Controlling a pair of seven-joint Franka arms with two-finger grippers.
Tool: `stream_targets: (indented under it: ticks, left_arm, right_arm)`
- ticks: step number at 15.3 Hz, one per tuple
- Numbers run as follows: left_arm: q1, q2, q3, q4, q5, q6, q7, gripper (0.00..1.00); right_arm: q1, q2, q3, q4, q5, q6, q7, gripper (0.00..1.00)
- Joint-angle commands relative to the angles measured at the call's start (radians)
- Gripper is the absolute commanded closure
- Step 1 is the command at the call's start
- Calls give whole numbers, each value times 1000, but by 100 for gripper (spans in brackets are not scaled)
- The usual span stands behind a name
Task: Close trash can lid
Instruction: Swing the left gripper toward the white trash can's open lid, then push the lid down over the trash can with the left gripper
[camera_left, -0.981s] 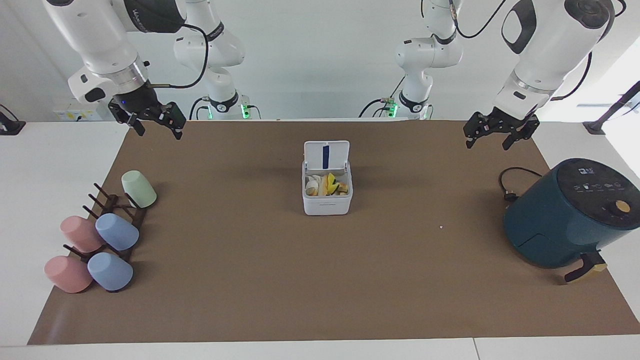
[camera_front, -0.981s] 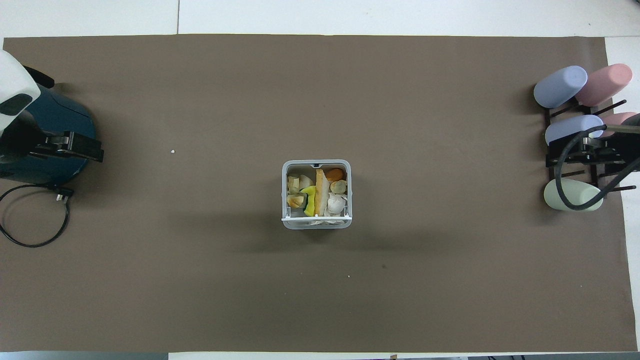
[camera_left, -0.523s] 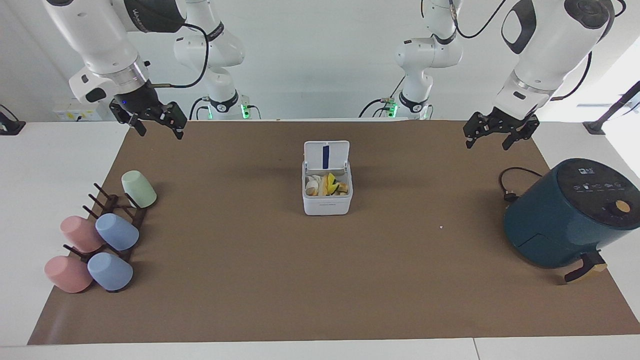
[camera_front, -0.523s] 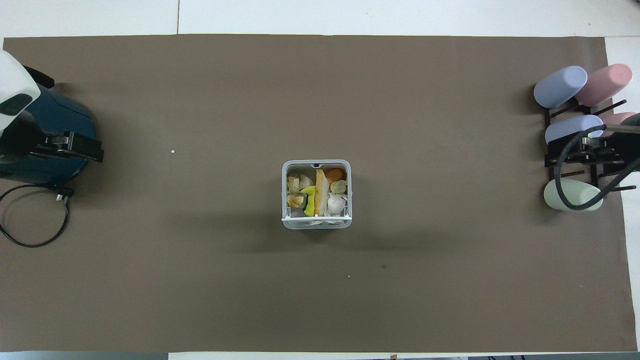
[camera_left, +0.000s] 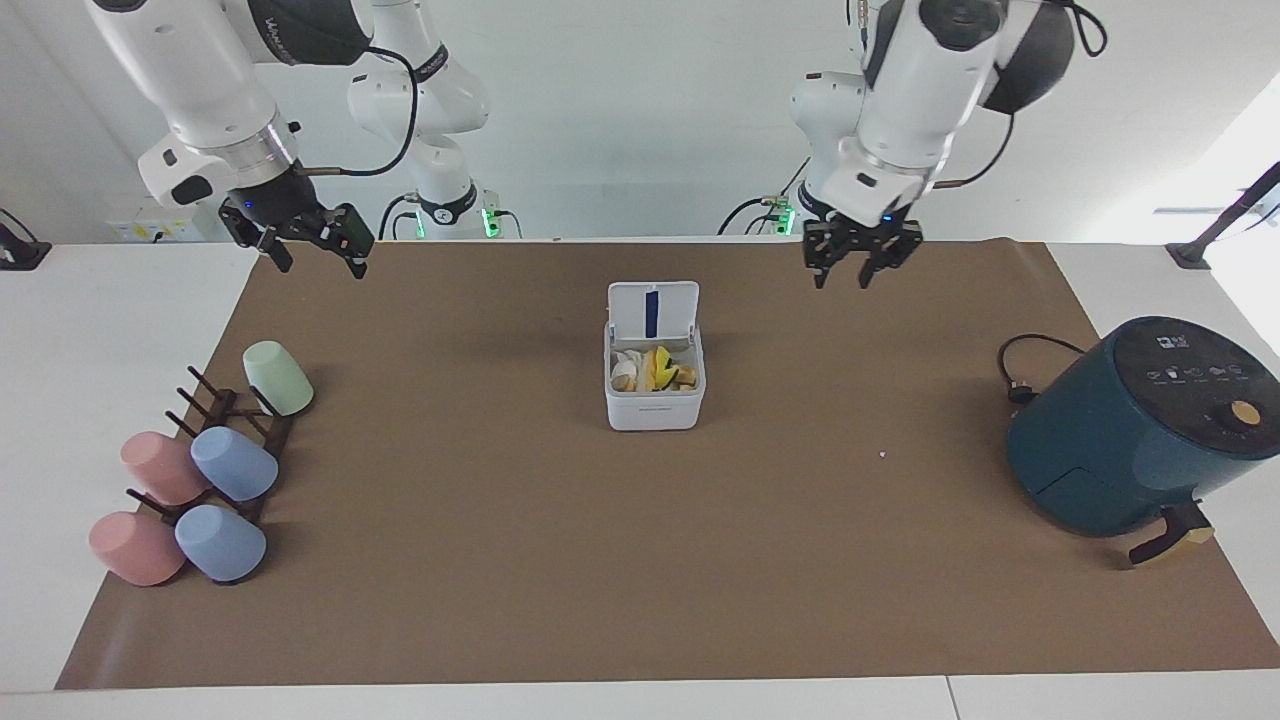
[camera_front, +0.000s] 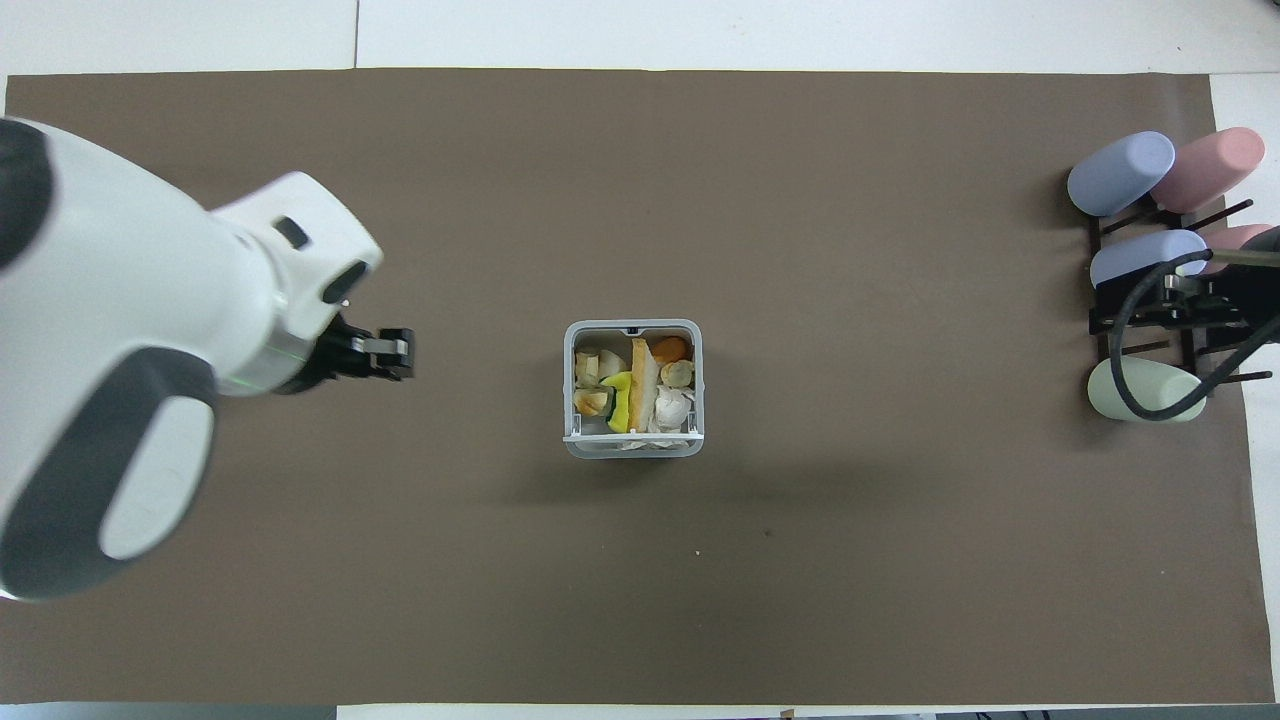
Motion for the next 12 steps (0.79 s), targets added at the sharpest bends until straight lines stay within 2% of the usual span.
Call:
stream_targets:
  ticks: [1, 4, 6, 12]
  left_arm:
    - [-162, -77, 21, -161, -22, 89, -85, 100]
    - [-267, -58, 21, -212, -62, 207, -165, 100]
    - [-309, 1, 21, -210, -62, 279, -217, 100]
    - [-309, 46, 21, -206, -66, 382, -242, 100]
  right_arm:
    - [-10, 1, 4, 2, 13, 0, -11, 0]
    - [-10, 1, 4, 2, 13, 0, -11, 0]
    - [-10, 1, 4, 2, 13, -1, -11, 0]
    - [-6, 1, 4, 2, 13, -1, -11, 0]
